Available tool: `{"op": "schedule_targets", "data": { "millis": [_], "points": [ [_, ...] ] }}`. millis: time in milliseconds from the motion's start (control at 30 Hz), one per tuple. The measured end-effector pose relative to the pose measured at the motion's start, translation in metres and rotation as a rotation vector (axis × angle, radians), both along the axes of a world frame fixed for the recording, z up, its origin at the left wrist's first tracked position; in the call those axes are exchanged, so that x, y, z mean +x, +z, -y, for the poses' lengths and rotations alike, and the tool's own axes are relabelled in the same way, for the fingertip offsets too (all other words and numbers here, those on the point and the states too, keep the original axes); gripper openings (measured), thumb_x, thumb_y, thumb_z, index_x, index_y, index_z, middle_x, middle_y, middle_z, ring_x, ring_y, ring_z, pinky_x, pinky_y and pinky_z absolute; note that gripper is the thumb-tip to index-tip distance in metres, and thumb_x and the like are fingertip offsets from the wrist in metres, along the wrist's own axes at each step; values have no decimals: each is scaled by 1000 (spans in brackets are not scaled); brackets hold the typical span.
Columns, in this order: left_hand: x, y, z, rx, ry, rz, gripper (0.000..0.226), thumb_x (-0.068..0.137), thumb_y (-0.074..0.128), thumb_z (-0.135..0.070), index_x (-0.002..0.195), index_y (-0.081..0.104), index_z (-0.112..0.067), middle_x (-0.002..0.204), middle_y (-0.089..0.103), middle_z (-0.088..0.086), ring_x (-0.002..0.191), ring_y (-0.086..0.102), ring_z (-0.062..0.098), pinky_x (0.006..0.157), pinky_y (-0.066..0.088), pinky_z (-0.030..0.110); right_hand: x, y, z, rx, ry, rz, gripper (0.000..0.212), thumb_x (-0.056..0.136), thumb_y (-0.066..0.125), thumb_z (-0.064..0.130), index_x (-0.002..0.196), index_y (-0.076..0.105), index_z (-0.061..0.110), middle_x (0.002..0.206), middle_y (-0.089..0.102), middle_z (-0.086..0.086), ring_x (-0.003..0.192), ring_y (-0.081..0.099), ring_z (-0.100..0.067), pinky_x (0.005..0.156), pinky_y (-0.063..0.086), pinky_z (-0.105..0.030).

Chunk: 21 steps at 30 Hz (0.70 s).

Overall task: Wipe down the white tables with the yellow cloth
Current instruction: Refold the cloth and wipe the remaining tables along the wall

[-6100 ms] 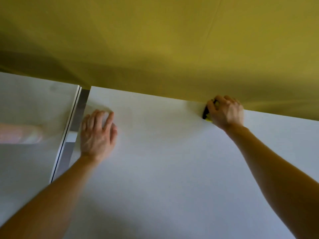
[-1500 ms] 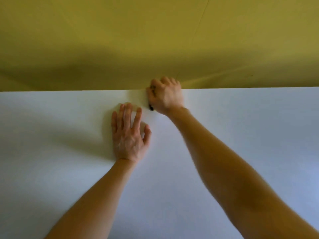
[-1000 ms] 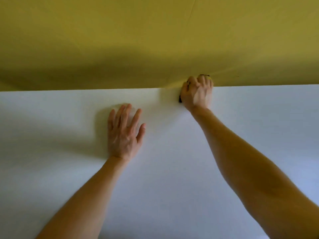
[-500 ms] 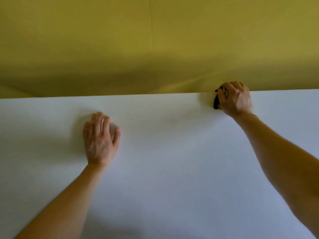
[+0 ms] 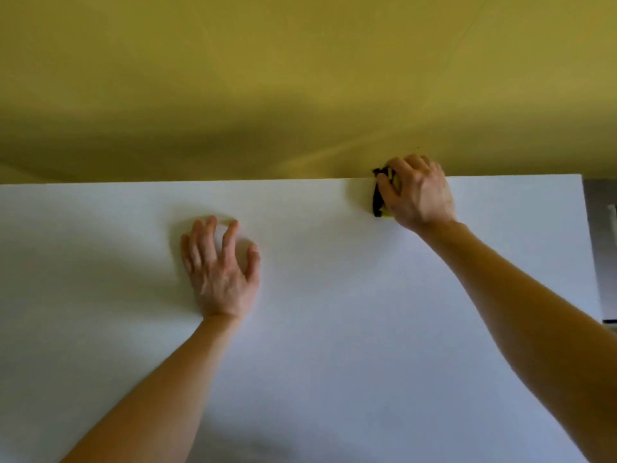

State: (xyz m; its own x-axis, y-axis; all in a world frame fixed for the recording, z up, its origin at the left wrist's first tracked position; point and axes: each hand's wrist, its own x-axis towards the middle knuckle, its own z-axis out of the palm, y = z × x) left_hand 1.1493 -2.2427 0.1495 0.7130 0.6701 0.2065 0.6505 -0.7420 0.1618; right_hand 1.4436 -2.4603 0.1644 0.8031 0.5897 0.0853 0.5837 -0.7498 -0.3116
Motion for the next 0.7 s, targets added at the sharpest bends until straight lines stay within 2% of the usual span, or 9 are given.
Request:
{"op": "schedule_targets", "data": {
  "millis": [67,167,300,367,433,500,633,700],
  "points": [
    [0,-1,-1,10,6,3,50,105,59,-41,149,62,-18,164,47,19,157,38,45,130,25,64,15,2,26,-50,-120,27,35,103,53,40,98,70,9,94,66,-22,91,61,-45,86,48,-52],
    [1,-2,0,16,-25,-20,51,105,59,-43,151,62,-22,166,46,18,158,38,43,130,23,65,-13,-3,-28,-71,-291,79,36,100,53,37,86,67,7,87,64,-24,86,60,-43,85,45,-50],
    [-1,0,-5,48,-65,-43,51,105,60,-45,151,63,-24,168,46,15,158,39,41,130,22,65,-97,4,-174,6,63,-20,35,100,52,42,99,70,12,95,67,-21,93,62,-40,87,42,-48],
    [-3,0,-4,48,-57,-41,51,105,58,-47,151,63,-24,167,46,15,158,39,41,130,23,65,-120,9,-211,15,187,-106,32,103,54,41,108,70,15,100,68,-18,96,62,-40,88,42,-48],
    [-1,-1,-2,41,-61,-38,52,105,59,-48,151,63,-24,167,47,15,158,40,41,130,23,65,-110,3,-198,88,233,-74,30,101,55,40,106,70,14,95,66,-18,90,63,-41,82,45,-48],
    [-1,-1,-2,24,-68,-19,54,104,60,-48,152,63,-25,168,47,15,158,40,41,130,23,66,-79,-5,-151,117,229,-28,29,100,56,38,103,71,13,91,65,-18,84,63,-43,77,48,-48],
    [0,-1,-2,8,-69,8,55,103,61,-48,153,63,-26,170,45,14,159,38,40,129,22,67,-15,2,-31,21,-24,-7,36,103,55,44,102,70,12,93,65,-18,90,61,-44,83,47,-49],
    [0,-1,-3,15,-63,15,54,103,61,-48,152,64,-25,169,45,15,159,38,41,129,23,67,-15,5,-23,-13,-200,22,42,98,60,52,95,70,11,91,64,-18,91,61,-43,88,46,-49]
  ]
}}
